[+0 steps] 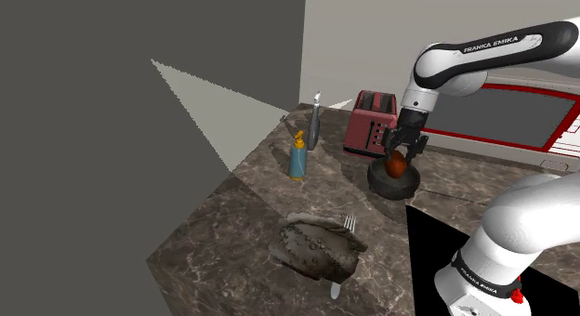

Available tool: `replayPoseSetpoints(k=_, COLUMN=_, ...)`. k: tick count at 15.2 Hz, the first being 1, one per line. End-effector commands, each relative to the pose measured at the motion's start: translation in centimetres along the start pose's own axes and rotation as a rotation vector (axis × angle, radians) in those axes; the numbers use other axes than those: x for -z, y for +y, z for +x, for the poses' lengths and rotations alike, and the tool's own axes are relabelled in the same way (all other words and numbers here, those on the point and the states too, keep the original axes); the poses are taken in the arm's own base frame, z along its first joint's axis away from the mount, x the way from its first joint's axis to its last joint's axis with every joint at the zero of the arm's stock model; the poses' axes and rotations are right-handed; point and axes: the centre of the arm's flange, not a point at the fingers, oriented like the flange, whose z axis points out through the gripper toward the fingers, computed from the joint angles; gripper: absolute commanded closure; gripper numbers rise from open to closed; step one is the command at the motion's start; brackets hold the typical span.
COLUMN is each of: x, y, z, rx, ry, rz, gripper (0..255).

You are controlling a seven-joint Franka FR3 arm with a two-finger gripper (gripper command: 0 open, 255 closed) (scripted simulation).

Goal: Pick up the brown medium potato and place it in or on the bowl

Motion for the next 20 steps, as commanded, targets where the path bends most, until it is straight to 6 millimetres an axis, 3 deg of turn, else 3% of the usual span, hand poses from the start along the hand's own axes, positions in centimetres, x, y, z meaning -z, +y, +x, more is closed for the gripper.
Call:
replayPoseSetpoints(k=1, x=0.0, y=0.0, z=0.0, rx=0.000, ry=0.000, rz=0.000, gripper=255)
replayPoseSetpoints(k=2, x=0.0, y=0.0, z=0.0, rx=0.000, ry=0.000, rz=0.000, gripper=255)
replayPoseSetpoints(k=3, x=0.0, y=0.0, z=0.0, rx=0.000, ry=0.000, rz=0.000, gripper=0)
replayPoseSetpoints(k=8, x=0.0, y=0.0, z=0.0, rx=0.000, ry=0.000, rz=0.000, gripper=0)
replayPoseSetpoints(k=12, x=5.0, y=0.0, z=0.0, rx=0.000, ry=0.000, rz=0.000, gripper=0)
replayPoseSetpoints(k=20, x=5.0, y=0.0, z=0.0, rx=0.000, ry=0.000, rz=0.000, gripper=0)
